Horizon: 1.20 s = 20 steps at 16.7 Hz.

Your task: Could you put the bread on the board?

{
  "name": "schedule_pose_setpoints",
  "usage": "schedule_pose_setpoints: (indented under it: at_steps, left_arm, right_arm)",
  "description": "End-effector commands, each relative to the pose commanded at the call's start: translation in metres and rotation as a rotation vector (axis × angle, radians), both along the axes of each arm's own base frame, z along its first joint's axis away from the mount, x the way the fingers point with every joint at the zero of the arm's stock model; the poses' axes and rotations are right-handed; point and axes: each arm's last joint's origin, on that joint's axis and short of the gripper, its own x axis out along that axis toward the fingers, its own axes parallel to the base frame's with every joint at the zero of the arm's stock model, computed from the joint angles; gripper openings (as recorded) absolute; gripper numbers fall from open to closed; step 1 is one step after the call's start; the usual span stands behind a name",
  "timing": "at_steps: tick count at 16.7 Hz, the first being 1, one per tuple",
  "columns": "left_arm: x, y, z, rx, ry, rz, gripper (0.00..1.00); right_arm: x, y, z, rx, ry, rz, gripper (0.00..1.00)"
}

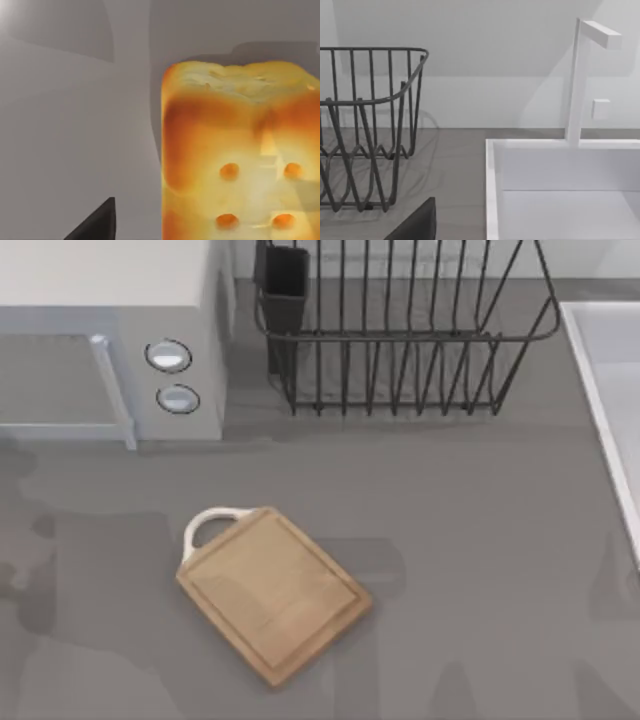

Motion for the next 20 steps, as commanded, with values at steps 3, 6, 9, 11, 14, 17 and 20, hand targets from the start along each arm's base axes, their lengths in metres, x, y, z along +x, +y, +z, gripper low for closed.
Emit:
schedule_pose_setpoints:
  at_steps: [3,6,9,11,14,17,20]
  left_arm:
    - [0.002,0.001,-0.024,0.001,-0.003,0.001,1.00]
    - [0.002,0.001,-0.052,0.003,-0.010,0.001,1.00]
    - [0.000,0.001,-0.064,0.001,-0.002,0.001,1.00]
    - [0.000,0.001,-0.064,0.001,-0.002,0.001,1.00]
    - [0.000,0.001,-0.064,0.001,-0.002,0.001,0.85]
    - [0.000,0.001,-0.064,0.001,-0.002,0.001,0.62]
    - [0.000,0.001,-0.064,0.001,-0.002,0.001,0.40]
  right_arm:
    - [0.000,0.000,0.000,0.000,0.000,0.000,1.00]
    - [0.000,0.000,0.000,0.000,0.000,0.000,1.00]
    - [0.000,0.000,0.000,0.000,0.000,0.000,1.00]
    - [0.000,0.000,0.000,0.000,0.000,0.000,1.00]
    - [0.000,0.000,0.000,0.000,0.000,0.000,1.00]
    - [0.000,0.000,0.000,0.000,0.000,0.000,1.00]
    - [0.000,0.000,0.000,0.000,0.000,0.000,1.00]
